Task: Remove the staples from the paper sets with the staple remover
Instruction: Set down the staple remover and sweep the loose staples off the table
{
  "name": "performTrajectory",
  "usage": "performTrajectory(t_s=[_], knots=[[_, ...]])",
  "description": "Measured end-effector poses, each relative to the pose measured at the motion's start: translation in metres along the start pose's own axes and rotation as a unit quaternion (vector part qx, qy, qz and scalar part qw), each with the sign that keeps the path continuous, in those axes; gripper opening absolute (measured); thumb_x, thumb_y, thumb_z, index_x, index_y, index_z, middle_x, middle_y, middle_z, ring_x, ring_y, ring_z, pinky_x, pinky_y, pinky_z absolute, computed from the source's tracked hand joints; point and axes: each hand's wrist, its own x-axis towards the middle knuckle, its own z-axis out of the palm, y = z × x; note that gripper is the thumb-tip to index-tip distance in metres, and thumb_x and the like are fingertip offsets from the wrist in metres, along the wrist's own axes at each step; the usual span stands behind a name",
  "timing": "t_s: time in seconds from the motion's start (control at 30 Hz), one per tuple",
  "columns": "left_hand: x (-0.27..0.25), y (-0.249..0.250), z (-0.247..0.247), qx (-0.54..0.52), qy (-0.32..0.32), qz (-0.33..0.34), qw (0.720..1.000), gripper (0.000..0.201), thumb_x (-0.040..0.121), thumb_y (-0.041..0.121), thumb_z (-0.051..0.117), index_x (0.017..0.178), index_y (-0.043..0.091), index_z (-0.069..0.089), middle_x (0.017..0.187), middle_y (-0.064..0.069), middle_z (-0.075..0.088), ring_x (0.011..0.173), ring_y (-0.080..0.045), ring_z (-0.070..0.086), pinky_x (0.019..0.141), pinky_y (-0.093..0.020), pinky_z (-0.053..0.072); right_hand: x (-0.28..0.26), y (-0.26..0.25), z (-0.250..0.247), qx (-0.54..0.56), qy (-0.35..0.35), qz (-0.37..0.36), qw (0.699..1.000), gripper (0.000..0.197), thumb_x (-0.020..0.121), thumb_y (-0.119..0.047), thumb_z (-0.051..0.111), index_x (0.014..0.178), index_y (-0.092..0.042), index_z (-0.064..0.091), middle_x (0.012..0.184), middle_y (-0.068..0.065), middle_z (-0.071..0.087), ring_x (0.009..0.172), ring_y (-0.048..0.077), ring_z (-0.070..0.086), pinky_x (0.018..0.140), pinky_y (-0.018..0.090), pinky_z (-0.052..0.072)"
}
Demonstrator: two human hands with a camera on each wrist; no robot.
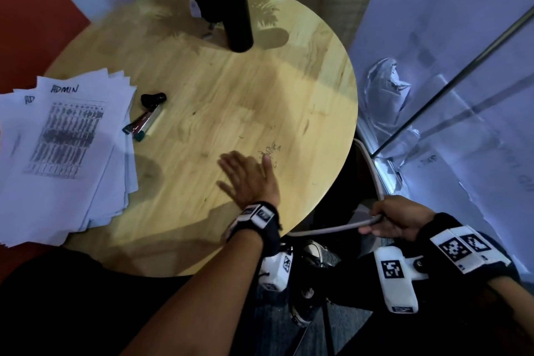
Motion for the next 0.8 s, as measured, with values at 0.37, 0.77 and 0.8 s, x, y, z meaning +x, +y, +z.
performTrajectory(t_s=[0.37,0.77,0.8], knots=[[0.049,-0.065,-0.042,-0.074,0.107,-0.085,0.988,0.066,0.1,0.047,0.017,0.151,0.007,0.005,0.16,-0.01,0.0,0.148,-0.022,-0.003,0.116,-0.051,0.003,0.002,0.0,0.001,0.008,0.011,-0.015,1.0,0.017,0.093,0.005,0.036,0.081,-0.008,0.038,0.071,0.022,0.057,0.039,0.021,0.063,0.03,0.017,0.043],[0.046,0.036,-0.001,0.134,-0.163,0.287,0.934,0.065,0.099,0.048,0.011,0.149,0.015,-0.016,0.158,-0.001,-0.019,0.145,-0.013,-0.019,0.115,-0.044,-0.012,-0.001,0.001,-0.001,0.012,0.007,-0.029,0.999,0.018,0.092,0.005,0.034,0.079,-0.007,0.036,0.07,0.022,0.055,0.037,0.02,0.062,0.03,0.017,0.043],[0.039,0.031,-0.001,0.14,-0.178,0.322,0.919,0.065,0.1,0.048,0.011,0.148,0.015,-0.016,0.158,-0.001,-0.019,0.144,-0.012,-0.019,0.116,-0.041,-0.012,-0.001,0.001,-0.001,0.014,0.004,-0.03,0.999,0.018,0.092,0.005,0.034,0.08,-0.007,0.037,0.071,0.022,0.055,0.037,0.02,0.062,0.03,0.017,0.044]])
